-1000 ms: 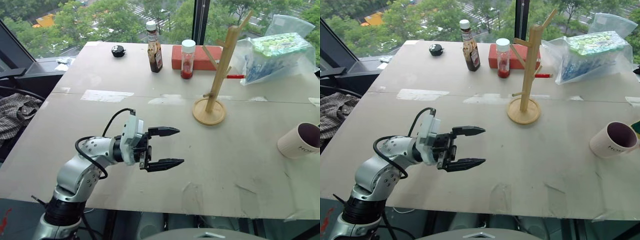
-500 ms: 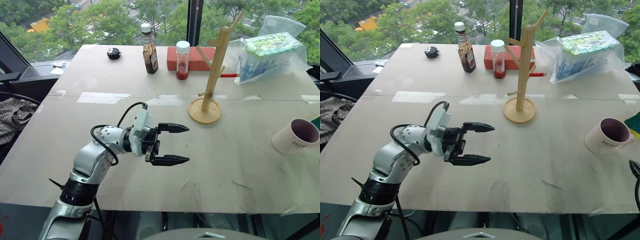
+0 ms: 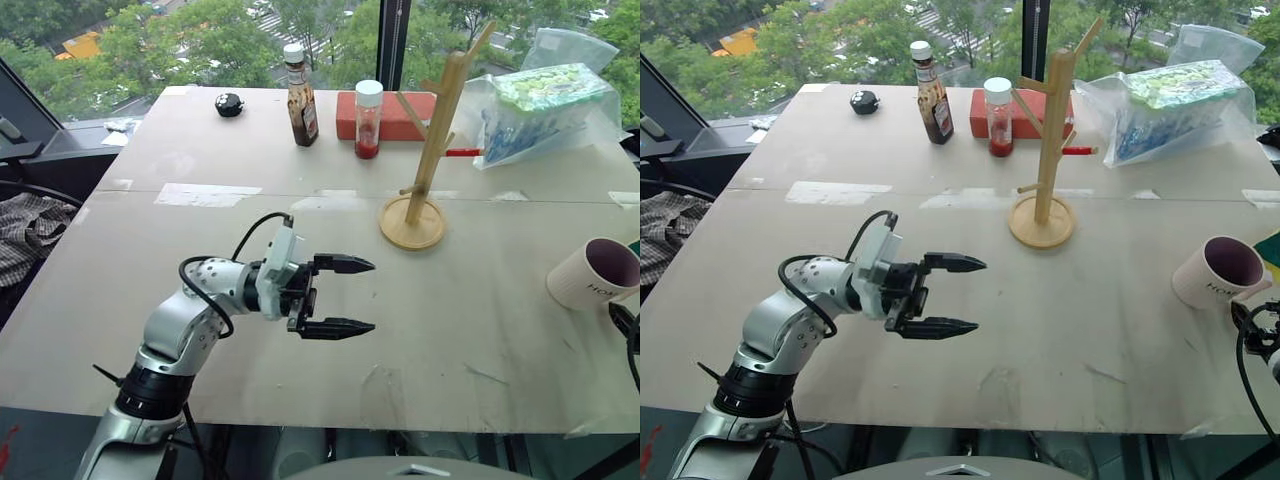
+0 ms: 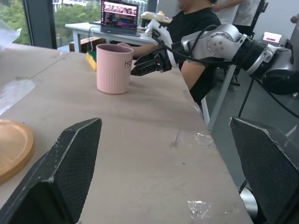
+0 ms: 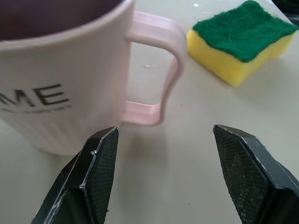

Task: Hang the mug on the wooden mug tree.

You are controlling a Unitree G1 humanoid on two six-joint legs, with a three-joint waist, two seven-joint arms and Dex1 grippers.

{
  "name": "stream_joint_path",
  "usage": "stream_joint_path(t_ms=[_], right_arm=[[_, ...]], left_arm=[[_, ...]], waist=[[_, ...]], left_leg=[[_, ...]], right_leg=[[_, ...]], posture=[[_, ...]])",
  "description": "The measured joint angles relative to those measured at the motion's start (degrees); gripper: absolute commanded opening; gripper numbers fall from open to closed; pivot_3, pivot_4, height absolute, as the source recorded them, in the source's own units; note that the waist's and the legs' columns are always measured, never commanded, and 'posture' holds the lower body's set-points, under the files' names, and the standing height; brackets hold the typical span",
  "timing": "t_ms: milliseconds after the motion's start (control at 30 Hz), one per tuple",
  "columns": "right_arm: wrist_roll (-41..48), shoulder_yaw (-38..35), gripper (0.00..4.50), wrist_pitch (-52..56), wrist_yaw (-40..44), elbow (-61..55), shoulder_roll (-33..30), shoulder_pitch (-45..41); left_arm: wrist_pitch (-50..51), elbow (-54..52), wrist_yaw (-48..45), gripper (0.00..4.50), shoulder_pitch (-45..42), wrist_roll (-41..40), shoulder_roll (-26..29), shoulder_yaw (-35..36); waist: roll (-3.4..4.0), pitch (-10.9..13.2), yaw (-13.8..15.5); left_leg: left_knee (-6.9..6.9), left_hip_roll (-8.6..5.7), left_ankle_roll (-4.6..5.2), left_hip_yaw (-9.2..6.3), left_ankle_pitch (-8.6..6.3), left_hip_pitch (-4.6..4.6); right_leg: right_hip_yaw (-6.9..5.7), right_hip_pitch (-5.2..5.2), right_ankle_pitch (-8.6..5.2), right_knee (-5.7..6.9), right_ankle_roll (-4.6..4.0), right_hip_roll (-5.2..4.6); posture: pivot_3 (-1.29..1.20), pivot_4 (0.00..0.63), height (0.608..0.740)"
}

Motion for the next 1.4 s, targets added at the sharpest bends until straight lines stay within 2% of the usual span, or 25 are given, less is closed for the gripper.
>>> stream_joint_path(t_ms=[400,500,633,667,900,1100,1167,1267,1400], right_arm=[[-0.6,1.2,3.21,-5.0,-1.5,6.6,-1.2,-4.3],[-1.5,3.5,2.36,-7.5,-2.4,11.9,-1.3,-7.4],[-1.5,6.8,0.41,-10.5,-1.8,16.3,-1.4,-10.3],[-1.5,7.2,0.14,-11.1,-1.6,16.9,-1.4,-10.6],[-0.8,9.1,0.14,-14.0,2.0,17.2,-3.6,-10.3],[-0.1,14.0,0.14,-14.4,7.4,6.3,-9.6,-12.3],[0.5,21.5,0.14,-12.3,11.8,6.3,-14.9,-23.0],[0.9,27.7,0.14,-12.6,16.9,6.2,-20.2,-36.8],[-0.5,34.8,0.14,-13.5,21.5,13.7,-20.6,-47.3]], left_arm=[[-3.7,1.1,-0.6,4.5,2.3,0.7,-0.1,0.9],[-5.2,2.8,-1.5,4.5,2.7,1.2,-0.1,1.0],[-6.8,4.7,-2.6,4.5,3.1,1.2,0.0,2.2],[-7.0,5.0,-2.7,4.5,3.1,1.3,0.0,2.6],[-9.7,8.0,-3.6,4.5,4.1,2.9,0.0,3.2],[-10.3,8.7,-2.3,4.5,6.3,2.1,-0.9,5.8],[-11.6,8.1,-0.6,4.5,9.6,1.4,-2.3,8.6],[-10.2,4.2,1.5,4.5,9.9,-0.3,-1.9,10.1],[-6.9,-0.1,4.3,4.5,12.3,-3.5,-0.3,13.3]], waist=[[-0.01,0.0,-0.1],[-0.01,0.0,-0.2],[-0.01,0.0,-0.1],[-0.01,0.0,-0.1],[-0.01,0.0,-0.1],[-0.01,0.0,-0.4],[0.17,0.2,-1.7],[-0.13,0.3,-1.4],[-0.32,0.3,-0.1]], left_leg=[[0.01,-0.03,0.03,0.03,-0.02,0.04],[0.0,-0.02,0.03,0.06,-0.02,0.07],[0.0,0.0,0.03,0.06,-0.02,0.05],[0.01,0.0,0.03,0.06,-0.02,0.03],[0.01,0.01,0.08,0.11,-0.05,0.03],[0.01,0.07,0.07,0.1,-0.05,0.06],[0.05,0.03,0.12,0.26,-0.07,0.0],[0.02,0.11,0.12,0.07,-0.07,-0.08],[0.05,0.1,0.12,0.16,-0.07,-0.26]], right_leg=[[0.03,0.0,0.0,0.08,0.0,-0.03],[0.05,0.0,0.0,0.09,0.0,-0.02],[0.06,-0.02,0.0,0.08,0.0,-0.01],[0.05,-0.02,0.0,0.07,0.0,-0.02],[0.07,-0.03,0.0,0.06,0.0,-0.08],[0.13,-0.07,0.01,0.1,0.01,-0.15],[0.44,-0.32,0.05,0.18,0.04,-0.19],[0.23,-0.38,0.08,0.16,0.06,-0.15],[0.25,-0.44,0.07,0.06,0.04,-0.25]], posture=[[0.0,0.15,0.74],[0.0,0.15,0.74],[0.0,0.15,0.74],[0.0,0.15,0.74],[0.0,0.15,0.74],[0.0,0.15,0.74],[0.0,0.15,0.74],[0.0,0.15,0.74],[0.0,0.15,0.74]])
